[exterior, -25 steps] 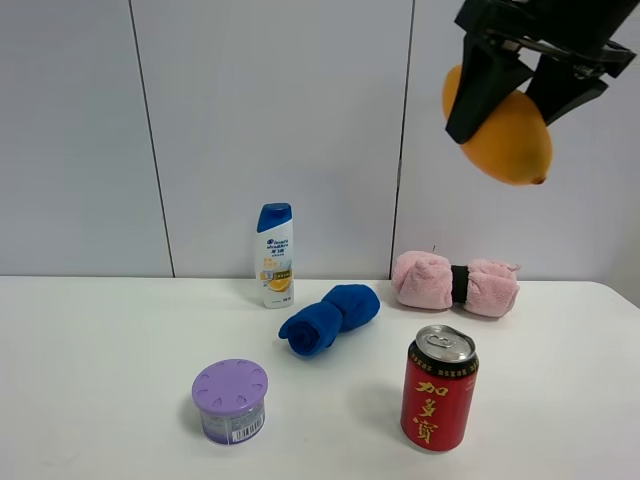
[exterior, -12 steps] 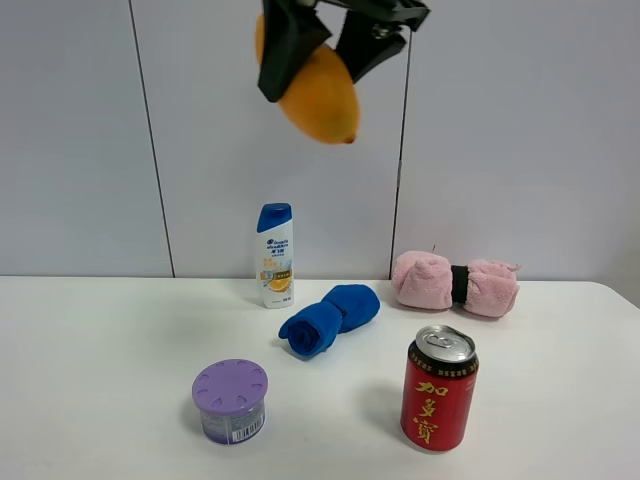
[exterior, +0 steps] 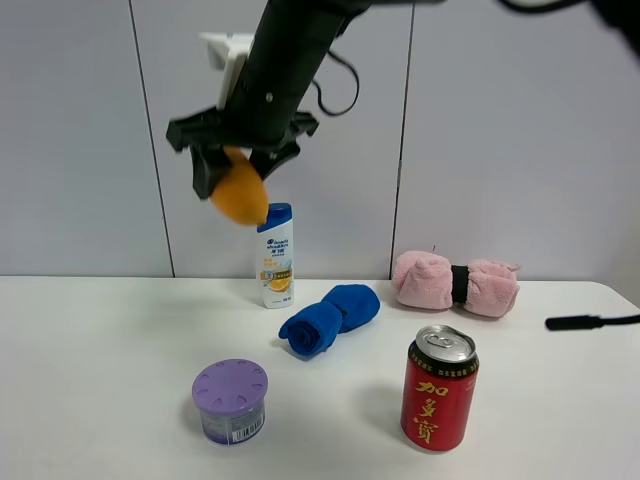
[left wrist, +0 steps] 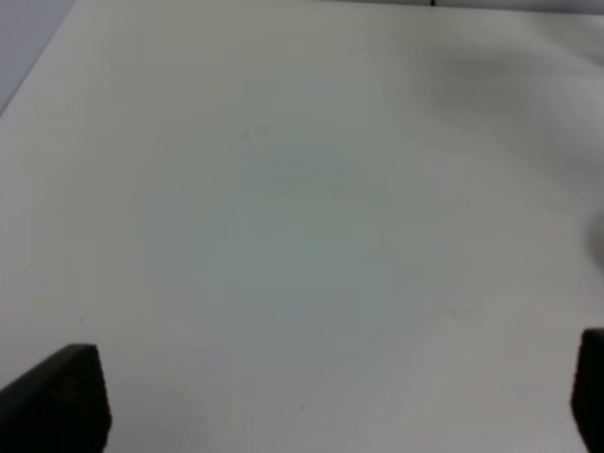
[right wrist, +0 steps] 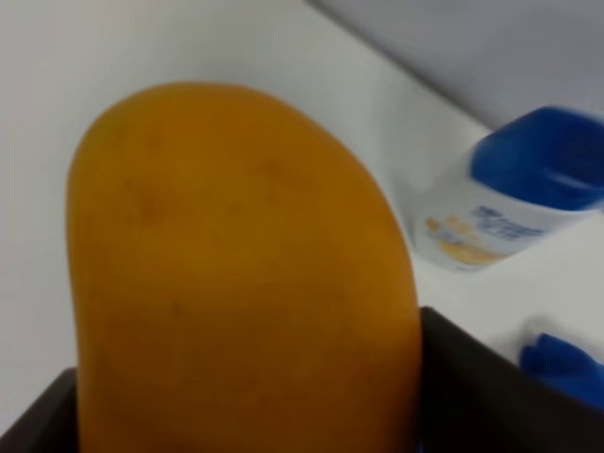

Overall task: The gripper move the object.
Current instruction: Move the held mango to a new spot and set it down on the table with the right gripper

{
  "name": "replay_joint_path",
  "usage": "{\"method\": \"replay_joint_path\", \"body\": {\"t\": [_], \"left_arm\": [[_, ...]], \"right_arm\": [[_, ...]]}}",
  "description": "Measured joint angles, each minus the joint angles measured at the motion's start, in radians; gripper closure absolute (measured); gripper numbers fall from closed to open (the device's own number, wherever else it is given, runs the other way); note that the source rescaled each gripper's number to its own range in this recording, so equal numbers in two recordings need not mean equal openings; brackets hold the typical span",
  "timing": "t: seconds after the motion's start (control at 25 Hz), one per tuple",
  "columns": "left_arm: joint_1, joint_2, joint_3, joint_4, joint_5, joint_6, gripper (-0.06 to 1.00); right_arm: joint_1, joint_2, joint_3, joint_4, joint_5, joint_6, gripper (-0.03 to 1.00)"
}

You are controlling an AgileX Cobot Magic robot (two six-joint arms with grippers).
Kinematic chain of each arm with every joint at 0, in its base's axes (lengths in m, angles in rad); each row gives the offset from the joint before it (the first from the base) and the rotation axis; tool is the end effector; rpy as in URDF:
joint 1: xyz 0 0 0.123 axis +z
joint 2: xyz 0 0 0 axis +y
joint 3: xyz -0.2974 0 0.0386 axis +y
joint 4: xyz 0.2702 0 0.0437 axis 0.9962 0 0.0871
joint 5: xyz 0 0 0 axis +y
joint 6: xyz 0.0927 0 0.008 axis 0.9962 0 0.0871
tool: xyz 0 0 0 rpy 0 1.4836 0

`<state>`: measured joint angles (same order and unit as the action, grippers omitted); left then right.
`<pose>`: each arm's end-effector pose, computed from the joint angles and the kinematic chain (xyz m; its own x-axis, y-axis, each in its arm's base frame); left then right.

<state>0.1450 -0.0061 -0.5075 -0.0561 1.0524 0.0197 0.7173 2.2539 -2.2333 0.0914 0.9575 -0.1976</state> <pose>0.0005 -0.0045 0.2900 -0.4304 -0.0710 -0.8998 -0.1044 0.9941 -0.0285 0.4077 0.3649 0.2953 -0.4792 -0.6091 -0.6320 -0.7682 0.6393 -0.0337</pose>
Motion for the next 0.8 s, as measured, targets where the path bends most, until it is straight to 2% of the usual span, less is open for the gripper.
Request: {"method": "replay_joint_path", "body": {"t": [0.44, 0.8], "left_arm": [[0.0, 0.0, 0.0, 0.0, 0.0, 0.0, -0.06], [0.0, 0.0, 0.0, 0.0, 0.0, 0.0, -0.06]], "right_arm": [[0.003, 0.192, -0.002, 0.0, -0.075, -0.088, 0.97], [0.006, 0.233, -0.004, -0.007, -0.103, -0.098, 0.97]]}}
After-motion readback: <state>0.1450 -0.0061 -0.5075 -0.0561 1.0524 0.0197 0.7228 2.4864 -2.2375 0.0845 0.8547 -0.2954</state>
